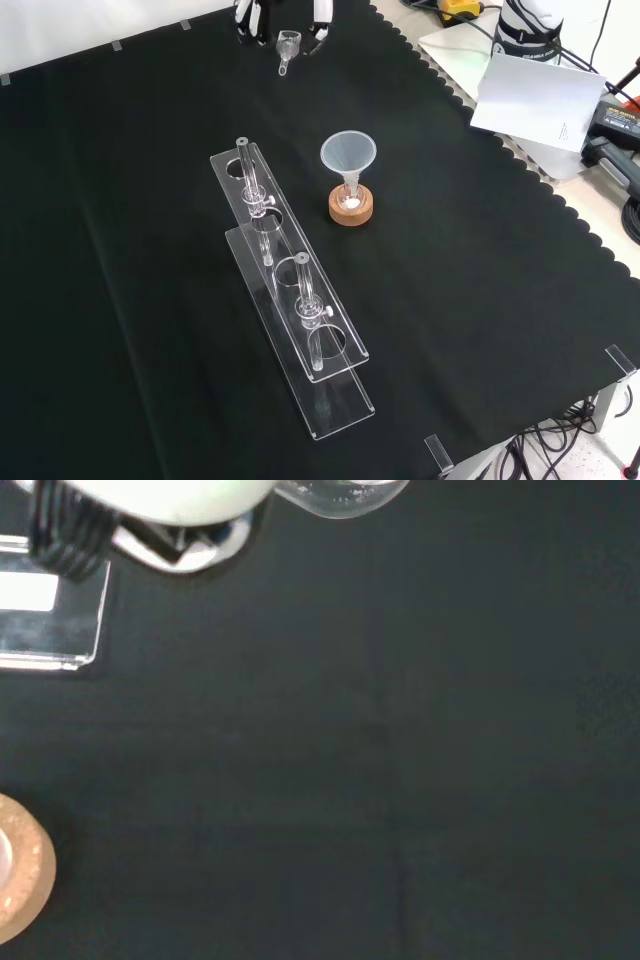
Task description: Put the weighing funnel back on the table.
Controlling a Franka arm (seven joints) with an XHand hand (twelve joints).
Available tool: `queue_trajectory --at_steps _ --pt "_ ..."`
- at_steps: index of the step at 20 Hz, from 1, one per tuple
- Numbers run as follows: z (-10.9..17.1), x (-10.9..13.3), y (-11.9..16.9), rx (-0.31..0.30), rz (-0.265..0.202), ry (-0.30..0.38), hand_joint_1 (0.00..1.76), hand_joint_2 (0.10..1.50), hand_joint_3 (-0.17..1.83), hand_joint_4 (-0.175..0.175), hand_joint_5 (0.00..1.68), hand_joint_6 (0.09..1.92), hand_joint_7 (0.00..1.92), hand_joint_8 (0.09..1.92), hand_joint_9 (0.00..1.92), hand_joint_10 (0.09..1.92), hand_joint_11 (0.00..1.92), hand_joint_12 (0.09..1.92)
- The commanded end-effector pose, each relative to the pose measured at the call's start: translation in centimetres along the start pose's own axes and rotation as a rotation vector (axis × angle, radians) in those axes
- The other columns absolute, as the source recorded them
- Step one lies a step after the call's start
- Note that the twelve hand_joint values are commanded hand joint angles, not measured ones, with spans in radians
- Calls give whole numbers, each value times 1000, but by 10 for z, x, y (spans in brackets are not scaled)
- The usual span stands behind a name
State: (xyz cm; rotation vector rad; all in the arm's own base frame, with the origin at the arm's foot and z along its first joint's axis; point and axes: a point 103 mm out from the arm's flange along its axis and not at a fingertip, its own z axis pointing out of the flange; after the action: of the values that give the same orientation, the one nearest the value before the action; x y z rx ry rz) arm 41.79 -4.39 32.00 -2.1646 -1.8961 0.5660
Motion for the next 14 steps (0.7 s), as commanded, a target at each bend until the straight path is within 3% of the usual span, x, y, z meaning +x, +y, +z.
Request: queue_trajectory --at_steps 1,14 --pt "21 -33 78 47 73 -54 1103 646 757 175 1176 890 572 653 842 389 758 1079" --pt "59 -57 150 127 94 -84 1103 647 757 175 1175 891 571 655 842 390 756 1081"
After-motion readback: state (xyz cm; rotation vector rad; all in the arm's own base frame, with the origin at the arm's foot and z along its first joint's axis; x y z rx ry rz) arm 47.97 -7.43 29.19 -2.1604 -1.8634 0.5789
